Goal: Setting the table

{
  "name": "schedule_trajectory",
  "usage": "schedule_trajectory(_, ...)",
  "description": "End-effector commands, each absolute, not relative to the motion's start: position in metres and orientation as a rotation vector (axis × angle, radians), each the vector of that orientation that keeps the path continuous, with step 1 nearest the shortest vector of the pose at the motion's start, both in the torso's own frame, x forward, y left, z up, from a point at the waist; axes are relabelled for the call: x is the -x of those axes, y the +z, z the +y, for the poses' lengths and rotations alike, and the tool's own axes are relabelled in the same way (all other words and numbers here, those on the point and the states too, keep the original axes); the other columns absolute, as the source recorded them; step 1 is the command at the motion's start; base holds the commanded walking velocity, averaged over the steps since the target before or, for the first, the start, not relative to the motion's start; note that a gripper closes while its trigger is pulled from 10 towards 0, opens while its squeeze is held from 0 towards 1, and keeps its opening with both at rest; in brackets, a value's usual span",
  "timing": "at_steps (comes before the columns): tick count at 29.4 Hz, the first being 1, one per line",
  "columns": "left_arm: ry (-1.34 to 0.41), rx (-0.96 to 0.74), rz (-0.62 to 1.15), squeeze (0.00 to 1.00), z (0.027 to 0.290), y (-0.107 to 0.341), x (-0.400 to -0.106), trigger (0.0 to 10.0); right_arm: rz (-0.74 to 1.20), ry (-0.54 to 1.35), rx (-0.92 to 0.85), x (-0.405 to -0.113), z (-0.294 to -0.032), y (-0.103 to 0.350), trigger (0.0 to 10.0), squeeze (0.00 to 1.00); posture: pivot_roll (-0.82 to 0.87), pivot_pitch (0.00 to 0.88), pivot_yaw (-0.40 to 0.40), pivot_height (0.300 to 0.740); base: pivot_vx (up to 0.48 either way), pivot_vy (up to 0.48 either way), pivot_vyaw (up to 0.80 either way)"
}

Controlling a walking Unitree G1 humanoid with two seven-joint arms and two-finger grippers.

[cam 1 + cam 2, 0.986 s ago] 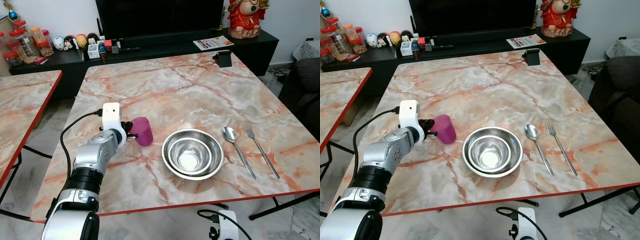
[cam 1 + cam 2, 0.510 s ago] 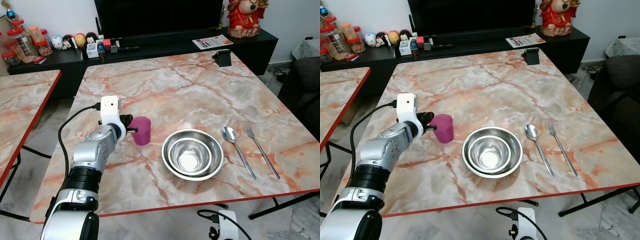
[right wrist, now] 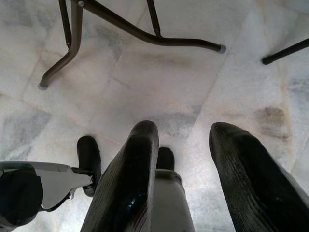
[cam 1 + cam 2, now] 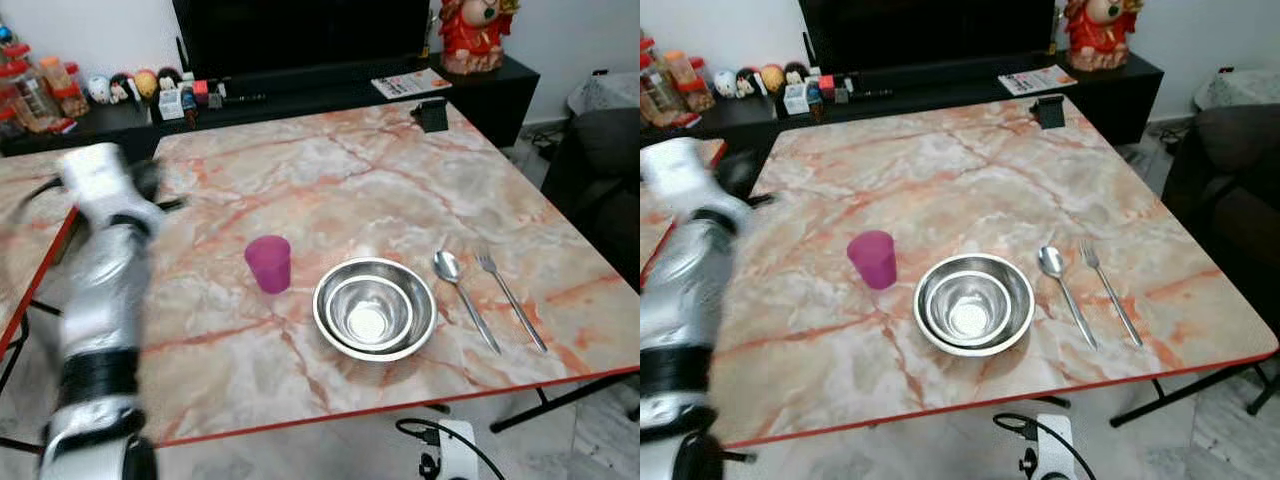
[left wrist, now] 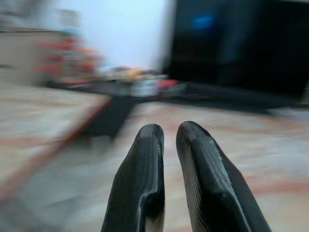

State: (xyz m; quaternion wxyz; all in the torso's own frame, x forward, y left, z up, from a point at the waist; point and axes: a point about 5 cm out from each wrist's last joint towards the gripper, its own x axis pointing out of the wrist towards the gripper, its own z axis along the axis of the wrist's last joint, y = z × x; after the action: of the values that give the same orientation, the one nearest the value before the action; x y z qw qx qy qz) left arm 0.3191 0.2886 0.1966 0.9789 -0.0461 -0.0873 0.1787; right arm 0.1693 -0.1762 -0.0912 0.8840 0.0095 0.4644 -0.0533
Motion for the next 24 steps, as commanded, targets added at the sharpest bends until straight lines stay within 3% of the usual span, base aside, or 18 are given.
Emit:
schedule_trajectory(1, 0.507, -0.032, -0.176, 0.00, 0.321, 0.195, -0.298, 10.0, 0.963, -0.100, -0.026, -0.171, -0.172, -0.091, 10.0, 0.00, 0.08, 0.000, 0.067, 0.740, 0.000, 0.000, 0.00)
schedule_trajectory(2, 0.587, -0.093, -0.133, 0.00, 0.339, 0.184, -0.282, 10.0, 0.964, -0.097, -0.025, -0.171, -0.171, -0.091, 10.0, 0.00, 0.08, 0.000, 0.068, 0.740, 0.000, 0.000, 0.00)
schedule_trajectory(5, 0.632, -0.134, -0.103, 0.00, 0.349, 0.177, -0.272, 10.0, 0.964, -0.096, -0.025, -0.171, -0.171, -0.091, 10.0, 0.00, 0.08, 0.000, 0.069, 0.740, 0.000, 0.000, 0.00)
schedule_trajectory(9, 0.760, -0.260, 0.009, 0.00, 0.369, 0.145, -0.236, 10.0, 0.963, -0.096, -0.028, -0.170, -0.169, -0.091, 10.0, 0.00, 0.09, 0.000, 0.078, 0.740, 0.000, 0.000, 0.00)
schedule_trajectory(15, 0.791, -0.358, 0.174, 0.00, 0.357, 0.087, -0.196, 10.0, 0.966, -0.102, -0.042, -0.167, -0.167, -0.093, 10.0, 0.00, 0.09, 0.000, 0.099, 0.740, 0.000, 0.000, 0.00)
schedule_trajectory(22, 0.914, -0.303, 0.333, 0.00, 0.357, 0.045, -0.164, 10.0, 0.969, -0.108, -0.048, -0.165, -0.166, -0.094, 10.0, 0.00, 0.09, 0.000, 0.106, 0.740, 0.000, 0.000, 0.00)
schedule_trajectory(24, 0.985, -0.331, 0.451, 0.00, 0.356, 0.022, -0.143, 10.0, 0.971, -0.112, -0.051, -0.164, -0.166, -0.094, 10.0, 0.00, 0.09, 0.000, 0.106, 0.740, 0.000, 0.000, 0.00)
